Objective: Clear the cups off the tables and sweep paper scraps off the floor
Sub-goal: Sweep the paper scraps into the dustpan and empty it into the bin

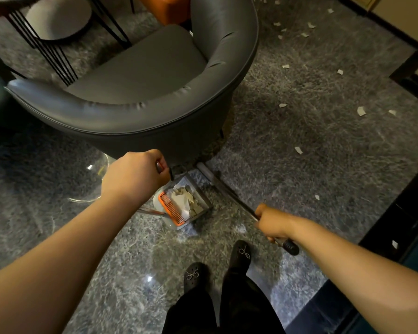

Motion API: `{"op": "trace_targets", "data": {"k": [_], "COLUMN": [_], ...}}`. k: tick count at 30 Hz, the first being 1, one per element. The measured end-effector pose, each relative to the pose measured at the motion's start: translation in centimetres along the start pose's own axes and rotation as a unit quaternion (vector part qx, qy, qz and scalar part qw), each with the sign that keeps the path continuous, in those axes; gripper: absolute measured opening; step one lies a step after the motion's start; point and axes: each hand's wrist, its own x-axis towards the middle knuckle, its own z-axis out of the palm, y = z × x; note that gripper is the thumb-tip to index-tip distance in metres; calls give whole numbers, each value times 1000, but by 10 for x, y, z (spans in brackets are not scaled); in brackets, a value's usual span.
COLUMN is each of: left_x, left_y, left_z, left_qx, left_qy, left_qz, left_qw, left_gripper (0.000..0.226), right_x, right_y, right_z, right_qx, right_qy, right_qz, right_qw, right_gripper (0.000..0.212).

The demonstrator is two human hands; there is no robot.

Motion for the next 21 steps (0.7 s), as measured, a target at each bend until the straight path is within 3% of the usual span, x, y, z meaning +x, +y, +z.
{"op": "trace_targets", "data": {"k": [3,9,14,21], "left_x": [-2,-9,-16,-26], "left_y": [-2,-7,-12,-18], "left_z": [-1,-4,-7,-17], "left_qx": [-4,-15,-32,-60], "left_qy": [-5,-6,-5,-9], "left_qz": [3,2,3,11], "left_qw": [1000,1000,999,998], "left_gripper": [8,7,6,6], "right_x": [-7,-25,-49,-89], "right_y": [-3,-3,2,22], "right_z": [19,49,62,59], "right_qx": [13,178,224,255], "right_qy": [-10,-46,-11,54], "right_qz": [-24,-24,-16,25], "right_qw": [1000,983,974,965], "right_gripper": [25,20,32,28]}}
